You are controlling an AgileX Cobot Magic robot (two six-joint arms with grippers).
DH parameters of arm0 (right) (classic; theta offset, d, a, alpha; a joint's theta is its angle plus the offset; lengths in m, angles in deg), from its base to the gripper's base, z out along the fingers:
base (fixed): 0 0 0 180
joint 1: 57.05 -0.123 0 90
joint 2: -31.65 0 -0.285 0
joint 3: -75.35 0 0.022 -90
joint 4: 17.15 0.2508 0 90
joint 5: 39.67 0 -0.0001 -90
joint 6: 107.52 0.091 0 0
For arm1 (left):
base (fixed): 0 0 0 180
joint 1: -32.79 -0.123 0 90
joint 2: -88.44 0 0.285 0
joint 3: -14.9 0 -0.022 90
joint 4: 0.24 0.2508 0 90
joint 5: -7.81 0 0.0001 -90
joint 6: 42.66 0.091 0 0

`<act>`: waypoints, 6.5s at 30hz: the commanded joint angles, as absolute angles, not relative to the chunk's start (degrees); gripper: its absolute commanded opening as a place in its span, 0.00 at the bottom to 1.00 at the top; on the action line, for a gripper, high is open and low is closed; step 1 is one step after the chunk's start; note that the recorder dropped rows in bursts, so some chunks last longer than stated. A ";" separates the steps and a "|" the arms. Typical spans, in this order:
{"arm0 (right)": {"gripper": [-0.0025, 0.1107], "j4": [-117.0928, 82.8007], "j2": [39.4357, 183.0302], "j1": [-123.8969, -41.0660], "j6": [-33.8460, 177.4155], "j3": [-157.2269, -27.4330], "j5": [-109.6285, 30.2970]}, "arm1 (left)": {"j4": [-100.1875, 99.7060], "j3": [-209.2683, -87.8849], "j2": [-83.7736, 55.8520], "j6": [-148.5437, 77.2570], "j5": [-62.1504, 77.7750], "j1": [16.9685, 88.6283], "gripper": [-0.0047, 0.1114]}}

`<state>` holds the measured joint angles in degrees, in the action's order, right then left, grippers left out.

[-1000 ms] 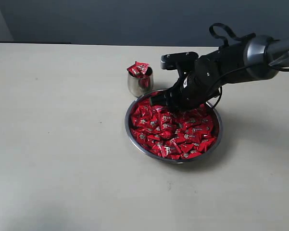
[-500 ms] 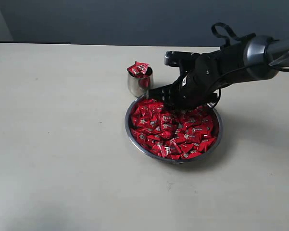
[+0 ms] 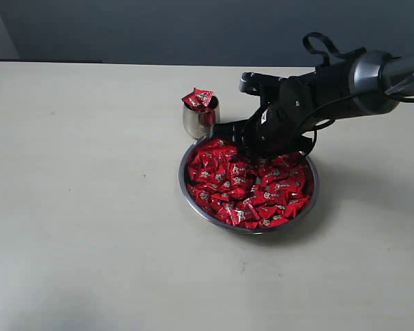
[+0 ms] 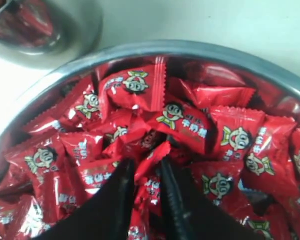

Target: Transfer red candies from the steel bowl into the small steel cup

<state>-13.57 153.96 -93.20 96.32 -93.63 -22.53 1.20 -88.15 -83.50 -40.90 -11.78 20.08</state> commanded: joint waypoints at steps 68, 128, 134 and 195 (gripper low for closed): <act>0.02 -21.53 158.54 -93.05 111.55 -100.94 -9.77 | 1.31 -87.88 -83.77 -40.98 -11.33 22.08 0.04; 0.02 -10.17 143.81 -94.00 76.89 -110.72 15.45 | 1.31 -87.88 -83.77 -40.98 -11.33 22.08 0.04; 0.02 -8.77 150.18 -93.02 72.82 -123.12 21.88 | 1.31 -87.88 -83.77 -40.98 -11.33 22.08 0.04; 0.02 -11.33 178.01 -93.02 69.49 -156.89 23.09 | 1.31 -87.88 -83.77 -40.98 -11.33 22.08 0.04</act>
<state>-10.74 178.06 -93.33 70.13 -156.53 23.65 1.20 -88.15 -83.50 -40.90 -11.78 21.61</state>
